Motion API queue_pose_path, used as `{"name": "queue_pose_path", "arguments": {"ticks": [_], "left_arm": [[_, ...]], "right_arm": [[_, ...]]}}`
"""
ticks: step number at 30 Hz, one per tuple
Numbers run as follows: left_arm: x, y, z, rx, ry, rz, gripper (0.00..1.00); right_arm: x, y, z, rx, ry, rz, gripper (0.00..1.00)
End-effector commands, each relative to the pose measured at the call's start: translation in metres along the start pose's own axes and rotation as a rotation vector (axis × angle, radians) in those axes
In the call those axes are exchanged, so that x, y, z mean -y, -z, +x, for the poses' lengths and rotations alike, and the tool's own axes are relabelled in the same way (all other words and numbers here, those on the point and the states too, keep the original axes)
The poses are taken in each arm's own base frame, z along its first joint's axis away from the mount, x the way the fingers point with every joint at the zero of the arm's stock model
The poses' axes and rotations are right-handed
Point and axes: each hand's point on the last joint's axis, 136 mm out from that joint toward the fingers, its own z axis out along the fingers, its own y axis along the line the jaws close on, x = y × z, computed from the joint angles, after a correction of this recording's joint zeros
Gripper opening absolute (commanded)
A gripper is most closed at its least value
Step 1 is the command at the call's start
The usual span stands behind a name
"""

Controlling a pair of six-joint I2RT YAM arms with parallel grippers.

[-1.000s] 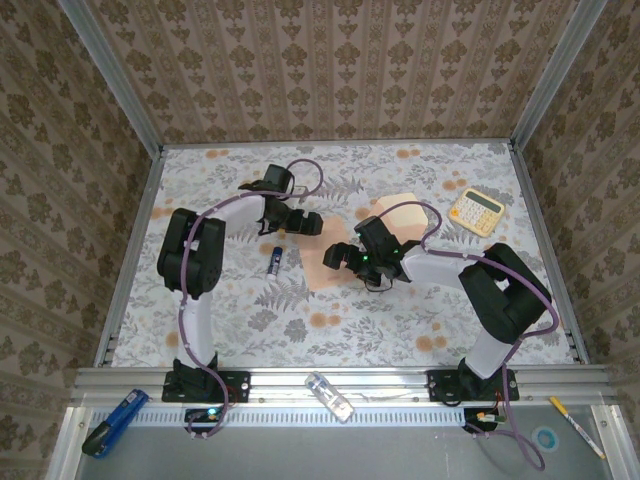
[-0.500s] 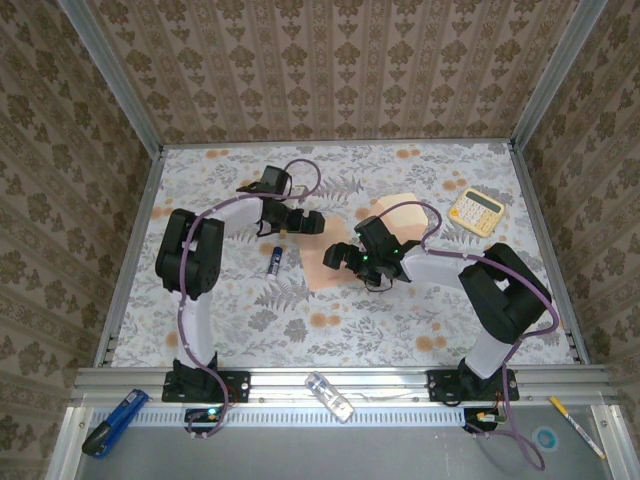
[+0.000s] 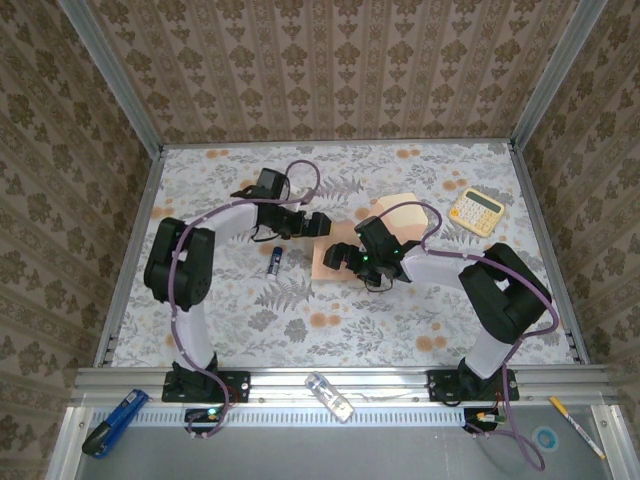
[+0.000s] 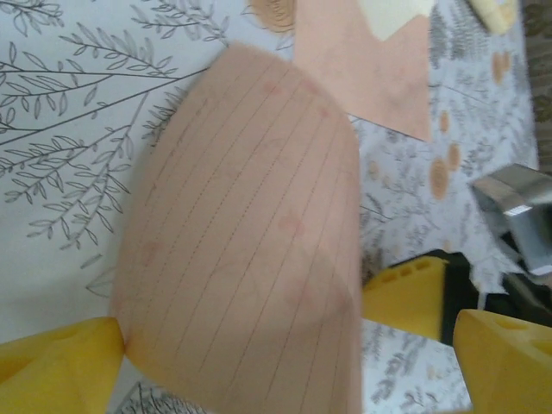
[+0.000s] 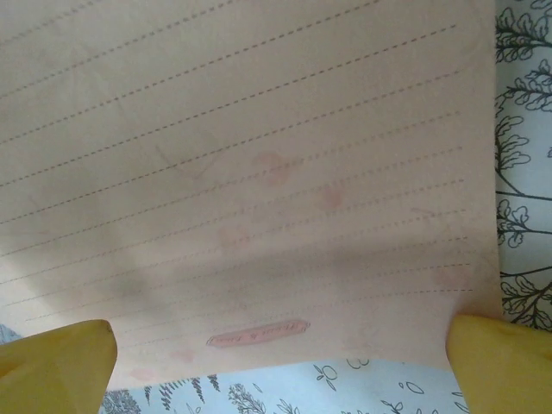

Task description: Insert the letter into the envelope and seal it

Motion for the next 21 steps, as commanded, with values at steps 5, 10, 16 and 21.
{"name": "queue_pose_path", "arguments": {"ticks": [5,10,16,21], "left_arm": [[0.024,0.039,-0.011,0.089,0.006,0.104,0.98],[0.021,0.047,-0.012,0.106,0.010,0.095,0.98],[0.017,0.051,-0.019,0.118,0.017,0.093,0.98],[-0.012,0.049,-0.022,0.100,0.000,-0.066,0.98]], "right_arm": [[0.012,0.002,0.001,0.012,-0.008,0.034,1.00],[0.012,0.002,0.002,0.011,-0.010,0.033,1.00],[0.014,0.002,0.003,0.009,-0.009,0.037,1.00],[0.015,0.004,0.003,0.014,-0.009,0.035,1.00]]}}
